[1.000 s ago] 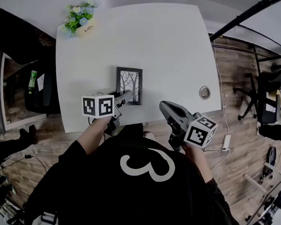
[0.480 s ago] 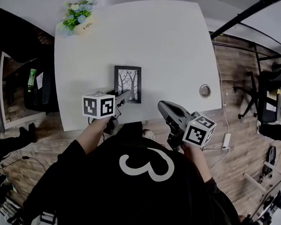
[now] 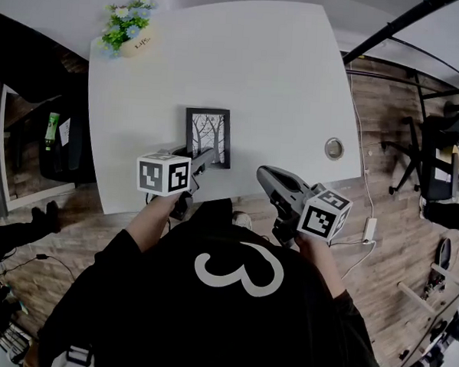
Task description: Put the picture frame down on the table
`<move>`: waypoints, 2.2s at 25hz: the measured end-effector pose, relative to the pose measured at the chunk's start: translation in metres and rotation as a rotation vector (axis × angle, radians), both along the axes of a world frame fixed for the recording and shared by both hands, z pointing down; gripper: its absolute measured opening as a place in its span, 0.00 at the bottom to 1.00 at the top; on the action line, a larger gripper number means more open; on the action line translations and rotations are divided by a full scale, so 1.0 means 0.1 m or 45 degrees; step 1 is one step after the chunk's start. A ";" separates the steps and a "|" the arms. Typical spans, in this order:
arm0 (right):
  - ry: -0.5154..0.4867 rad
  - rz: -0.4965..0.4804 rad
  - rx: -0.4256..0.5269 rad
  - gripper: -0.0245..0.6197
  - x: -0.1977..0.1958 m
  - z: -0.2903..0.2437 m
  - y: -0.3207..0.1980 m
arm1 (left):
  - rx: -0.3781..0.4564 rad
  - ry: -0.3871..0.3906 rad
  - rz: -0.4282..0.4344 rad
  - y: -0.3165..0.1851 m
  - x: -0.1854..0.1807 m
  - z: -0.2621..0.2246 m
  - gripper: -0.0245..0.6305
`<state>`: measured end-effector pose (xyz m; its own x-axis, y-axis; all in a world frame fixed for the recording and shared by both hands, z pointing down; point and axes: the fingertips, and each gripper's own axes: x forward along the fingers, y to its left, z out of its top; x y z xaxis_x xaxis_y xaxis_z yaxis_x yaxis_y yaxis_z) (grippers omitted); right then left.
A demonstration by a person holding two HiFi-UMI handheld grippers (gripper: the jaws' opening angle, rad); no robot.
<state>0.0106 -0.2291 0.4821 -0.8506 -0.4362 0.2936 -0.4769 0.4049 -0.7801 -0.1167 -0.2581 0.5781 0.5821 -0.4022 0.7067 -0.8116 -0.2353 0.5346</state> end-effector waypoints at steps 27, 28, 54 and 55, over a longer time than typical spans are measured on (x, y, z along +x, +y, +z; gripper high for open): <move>-0.043 -0.075 -0.045 0.08 -0.02 0.11 0.17 | 0.047 -0.190 -0.005 0.11 -0.07 0.01 0.41; -0.045 -0.077 -0.044 0.08 -0.02 0.11 0.18 | 0.049 -0.195 -0.010 0.12 -0.08 0.01 0.42; -0.034 -0.039 -0.004 0.08 0.33 -0.03 0.49 | 0.100 -0.294 -0.088 0.19 -0.13 0.03 0.49; -0.032 -0.035 -0.004 0.08 0.35 -0.04 0.52 | 0.102 -0.301 -0.094 0.20 -0.14 0.02 0.49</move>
<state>0.0459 -0.1774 0.4784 -0.8693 -0.4119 0.2732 -0.4458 0.4149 -0.7931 -0.1303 -0.2381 0.5805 0.3713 -0.4978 0.7838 -0.9285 -0.2047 0.3098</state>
